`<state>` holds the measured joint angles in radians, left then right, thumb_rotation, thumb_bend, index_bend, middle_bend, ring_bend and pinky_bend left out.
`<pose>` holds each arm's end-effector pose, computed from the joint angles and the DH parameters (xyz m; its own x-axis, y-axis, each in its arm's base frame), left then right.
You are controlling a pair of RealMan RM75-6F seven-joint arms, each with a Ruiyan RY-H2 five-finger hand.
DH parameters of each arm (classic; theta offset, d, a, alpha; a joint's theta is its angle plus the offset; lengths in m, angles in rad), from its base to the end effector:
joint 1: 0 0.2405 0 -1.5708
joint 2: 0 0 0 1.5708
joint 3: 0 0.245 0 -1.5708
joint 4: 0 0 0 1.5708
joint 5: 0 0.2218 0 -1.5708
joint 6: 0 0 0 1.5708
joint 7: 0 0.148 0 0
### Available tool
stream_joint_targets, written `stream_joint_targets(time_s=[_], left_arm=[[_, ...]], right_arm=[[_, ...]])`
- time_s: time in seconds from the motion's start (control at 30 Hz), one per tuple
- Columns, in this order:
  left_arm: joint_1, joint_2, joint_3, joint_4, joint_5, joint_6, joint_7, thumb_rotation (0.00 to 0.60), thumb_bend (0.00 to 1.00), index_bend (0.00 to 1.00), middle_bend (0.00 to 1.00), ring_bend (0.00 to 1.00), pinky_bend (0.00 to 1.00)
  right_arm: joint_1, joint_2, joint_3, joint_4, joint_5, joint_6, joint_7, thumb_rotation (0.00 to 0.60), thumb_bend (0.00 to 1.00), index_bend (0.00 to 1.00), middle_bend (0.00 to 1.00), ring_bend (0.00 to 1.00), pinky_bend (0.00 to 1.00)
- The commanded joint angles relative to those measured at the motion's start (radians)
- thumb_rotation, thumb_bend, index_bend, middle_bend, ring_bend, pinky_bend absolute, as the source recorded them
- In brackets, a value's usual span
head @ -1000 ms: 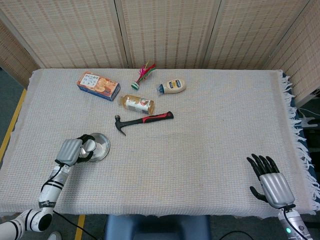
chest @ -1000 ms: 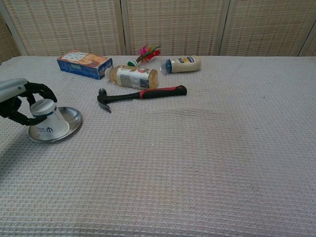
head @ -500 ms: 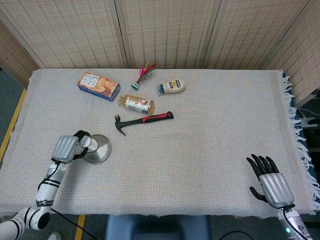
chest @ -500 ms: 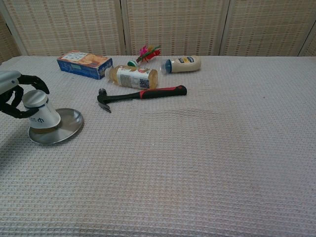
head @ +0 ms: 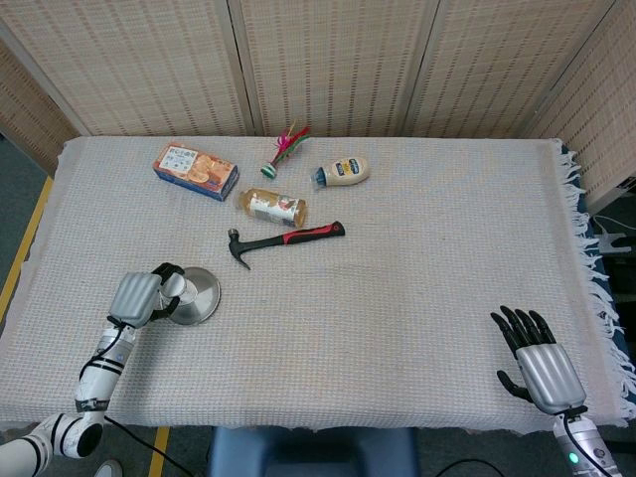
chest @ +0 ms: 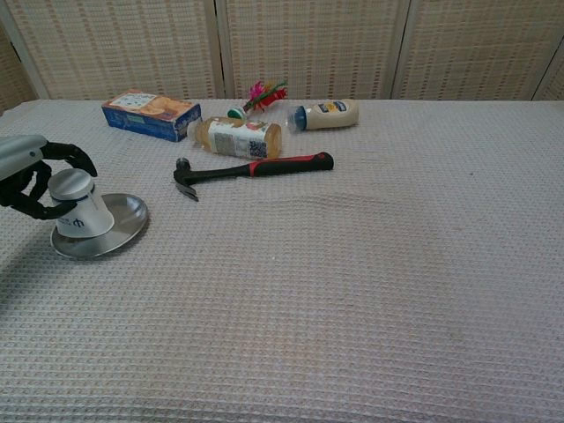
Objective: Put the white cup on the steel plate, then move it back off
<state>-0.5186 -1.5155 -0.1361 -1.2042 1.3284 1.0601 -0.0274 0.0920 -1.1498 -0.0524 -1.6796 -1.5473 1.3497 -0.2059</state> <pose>-0.2614 0.3333 0.0178 0.3703 0.1870 0.9099 0.9227 -0.1874 -0.3370 -0.2945 -0.1586 0.0931 0.5006 -0.2249 0.8360 -0.8654 -0.1066 0.4896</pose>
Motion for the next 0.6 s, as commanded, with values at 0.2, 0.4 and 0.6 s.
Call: stream_joint_targets(time_s=[0.2, 0.4, 0.6], left_arm=[[-0.008, 0.113, 0.001, -0.128, 0.023, -0.071, -0.231, 0.600, 0.63, 0.68, 0.84, 0.68, 0.83], [-0.009, 0.072, 0.000, -0.042, 0.010, -0.040, -0.151, 0.600, 0.63, 0.68, 0.84, 0.68, 0.83], [0.000, 0.004, 0.001, 0.053, 0.024, 0.041, -0.043, 0.600, 0.63, 0.68, 0.84, 0.68, 0.82]], right_arm=[[0.005, -0.005, 0.001, 0.004, 0.010, -0.016, -0.004, 0.600, 0.21, 0.00, 0.00, 0.00, 0.00], [0.006, -0.006, 0.003, 0.003, 0.014, -0.016, -0.007, 0.600, 0.21, 0.00, 0.00, 0.00, 0.00], [0.004, -0.003, 0.002, 0.001, 0.012, -0.011, -0.006, 0.600, 0.21, 0.00, 0.00, 0.00, 0.00]])
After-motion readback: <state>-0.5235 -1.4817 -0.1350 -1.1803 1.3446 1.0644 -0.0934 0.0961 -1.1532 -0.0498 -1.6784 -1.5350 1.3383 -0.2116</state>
